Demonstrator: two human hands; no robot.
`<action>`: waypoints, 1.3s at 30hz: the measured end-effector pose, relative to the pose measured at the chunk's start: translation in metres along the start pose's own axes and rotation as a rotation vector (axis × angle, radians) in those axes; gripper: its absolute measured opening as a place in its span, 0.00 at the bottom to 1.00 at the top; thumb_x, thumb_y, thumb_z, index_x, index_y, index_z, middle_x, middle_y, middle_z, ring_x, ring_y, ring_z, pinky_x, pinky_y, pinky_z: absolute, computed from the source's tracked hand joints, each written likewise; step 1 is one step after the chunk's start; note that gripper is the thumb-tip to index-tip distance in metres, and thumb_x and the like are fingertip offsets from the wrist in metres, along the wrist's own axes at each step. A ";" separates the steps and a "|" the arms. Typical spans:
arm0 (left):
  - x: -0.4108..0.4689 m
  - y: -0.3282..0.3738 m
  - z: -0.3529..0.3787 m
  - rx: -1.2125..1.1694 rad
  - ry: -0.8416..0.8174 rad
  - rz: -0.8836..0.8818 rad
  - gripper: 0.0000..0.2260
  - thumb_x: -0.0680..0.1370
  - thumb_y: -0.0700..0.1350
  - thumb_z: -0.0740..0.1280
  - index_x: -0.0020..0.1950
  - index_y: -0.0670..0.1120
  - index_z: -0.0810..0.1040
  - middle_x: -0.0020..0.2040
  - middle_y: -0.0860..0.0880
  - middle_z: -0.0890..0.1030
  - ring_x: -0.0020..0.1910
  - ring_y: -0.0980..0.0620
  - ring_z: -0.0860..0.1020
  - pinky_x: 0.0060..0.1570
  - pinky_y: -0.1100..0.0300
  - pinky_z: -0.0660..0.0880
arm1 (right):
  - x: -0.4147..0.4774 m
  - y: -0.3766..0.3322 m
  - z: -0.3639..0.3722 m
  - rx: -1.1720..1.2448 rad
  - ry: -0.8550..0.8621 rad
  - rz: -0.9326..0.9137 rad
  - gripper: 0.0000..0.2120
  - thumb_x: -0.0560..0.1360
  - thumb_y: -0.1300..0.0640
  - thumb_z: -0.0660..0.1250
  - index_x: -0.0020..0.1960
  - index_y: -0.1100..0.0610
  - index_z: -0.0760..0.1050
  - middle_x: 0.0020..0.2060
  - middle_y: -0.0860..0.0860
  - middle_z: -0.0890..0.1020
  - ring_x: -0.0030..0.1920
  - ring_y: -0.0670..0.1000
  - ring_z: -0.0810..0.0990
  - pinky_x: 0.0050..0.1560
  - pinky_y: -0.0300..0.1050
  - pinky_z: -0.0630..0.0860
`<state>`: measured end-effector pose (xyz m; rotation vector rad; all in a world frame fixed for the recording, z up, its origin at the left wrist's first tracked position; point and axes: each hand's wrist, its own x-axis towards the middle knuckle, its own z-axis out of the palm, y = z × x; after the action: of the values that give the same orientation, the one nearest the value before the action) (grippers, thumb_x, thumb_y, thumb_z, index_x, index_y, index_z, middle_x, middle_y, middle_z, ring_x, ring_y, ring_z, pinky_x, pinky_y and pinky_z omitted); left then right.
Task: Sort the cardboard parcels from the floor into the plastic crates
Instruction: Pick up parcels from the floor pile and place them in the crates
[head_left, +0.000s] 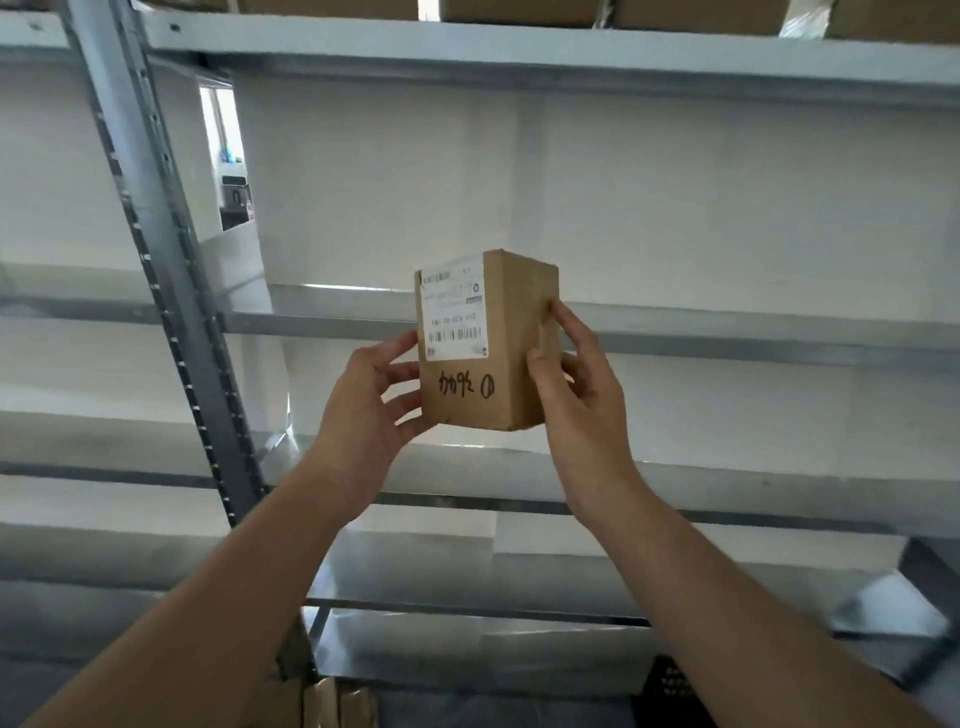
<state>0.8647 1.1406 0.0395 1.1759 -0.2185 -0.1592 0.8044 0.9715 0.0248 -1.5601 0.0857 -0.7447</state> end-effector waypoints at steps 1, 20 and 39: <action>-0.001 0.004 0.004 -0.011 -0.018 0.003 0.20 0.77 0.53 0.63 0.66 0.46 0.81 0.56 0.43 0.82 0.56 0.42 0.82 0.60 0.42 0.80 | -0.001 -0.005 -0.002 -0.012 0.017 -0.016 0.21 0.87 0.49 0.66 0.78 0.36 0.72 0.69 0.44 0.80 0.57 0.34 0.82 0.50 0.30 0.81; -0.071 -0.004 0.176 -0.020 -0.664 -0.137 0.26 0.84 0.58 0.49 0.67 0.47 0.80 0.61 0.49 0.85 0.62 0.44 0.82 0.68 0.42 0.74 | -0.093 -0.085 -0.165 -0.375 0.720 -0.068 0.22 0.89 0.53 0.55 0.78 0.37 0.74 0.66 0.42 0.79 0.66 0.39 0.80 0.70 0.44 0.78; -0.244 -0.170 0.491 0.009 -0.805 -0.325 0.27 0.84 0.59 0.49 0.67 0.43 0.78 0.62 0.44 0.84 0.61 0.43 0.82 0.69 0.42 0.73 | -0.197 -0.092 -0.539 -0.370 0.729 0.119 0.22 0.89 0.48 0.52 0.80 0.40 0.71 0.69 0.44 0.82 0.65 0.38 0.82 0.58 0.30 0.79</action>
<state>0.5031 0.6945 0.0418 1.0998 -0.7321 -0.9222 0.3474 0.6136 0.0003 -1.5325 0.8866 -1.2187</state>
